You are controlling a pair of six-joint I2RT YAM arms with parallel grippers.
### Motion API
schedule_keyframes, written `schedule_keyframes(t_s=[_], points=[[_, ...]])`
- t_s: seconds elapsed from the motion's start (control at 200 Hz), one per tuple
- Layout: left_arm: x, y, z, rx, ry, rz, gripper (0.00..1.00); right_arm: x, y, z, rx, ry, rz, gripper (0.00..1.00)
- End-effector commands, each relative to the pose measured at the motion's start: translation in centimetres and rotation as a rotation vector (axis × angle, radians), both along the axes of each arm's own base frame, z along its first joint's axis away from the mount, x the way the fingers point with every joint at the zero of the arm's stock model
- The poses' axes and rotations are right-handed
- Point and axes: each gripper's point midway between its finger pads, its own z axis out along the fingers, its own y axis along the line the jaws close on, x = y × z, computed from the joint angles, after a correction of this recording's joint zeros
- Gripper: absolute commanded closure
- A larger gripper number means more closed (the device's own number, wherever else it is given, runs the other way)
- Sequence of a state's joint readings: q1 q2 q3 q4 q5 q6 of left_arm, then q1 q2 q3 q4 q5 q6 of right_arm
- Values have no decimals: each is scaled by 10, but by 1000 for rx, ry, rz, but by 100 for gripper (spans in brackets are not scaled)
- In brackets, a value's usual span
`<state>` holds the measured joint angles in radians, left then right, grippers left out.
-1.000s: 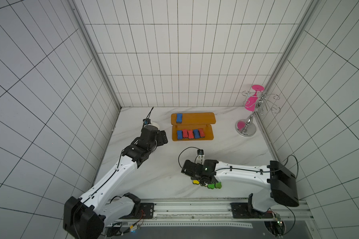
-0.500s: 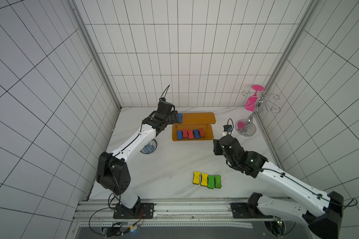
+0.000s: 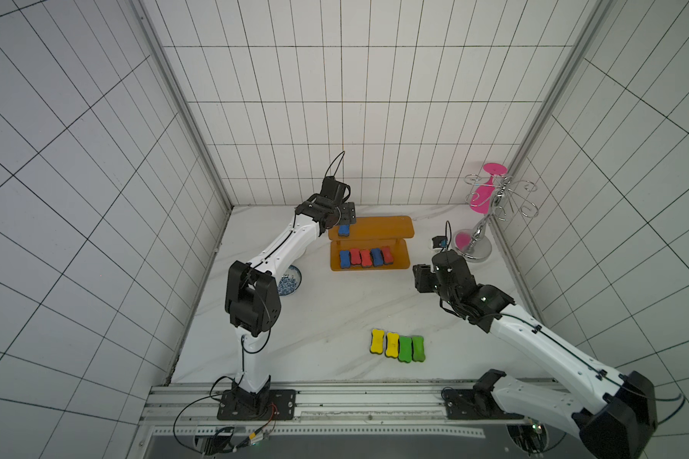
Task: Remove the whiteboard erasers from the shelf
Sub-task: Pick up the whiteboard eraser from the shelf.
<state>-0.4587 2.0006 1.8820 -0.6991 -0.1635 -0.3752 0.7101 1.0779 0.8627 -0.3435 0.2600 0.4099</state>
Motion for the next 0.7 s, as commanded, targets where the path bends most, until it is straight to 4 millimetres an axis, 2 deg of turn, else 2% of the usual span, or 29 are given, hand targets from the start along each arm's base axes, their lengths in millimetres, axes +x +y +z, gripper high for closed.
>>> schedule_keyframes(t_s=[0.0, 0.16, 0.35, 0.695], points=[[-2, -12, -18, 37, 40, -35, 9, 2, 2, -2, 23, 2, 22, 48], [6, -12, -35, 71, 81, -20, 13, 0, 2, -4, 38, 14, 27, 49], [8, -9, -47, 88, 108, 3, 25, 0, 0, -5, 48, 17, 24, 50], [-2, -7, -48, 108, 126, 14, 58, -2, -1, -4, 64, 13, 25, 51]])
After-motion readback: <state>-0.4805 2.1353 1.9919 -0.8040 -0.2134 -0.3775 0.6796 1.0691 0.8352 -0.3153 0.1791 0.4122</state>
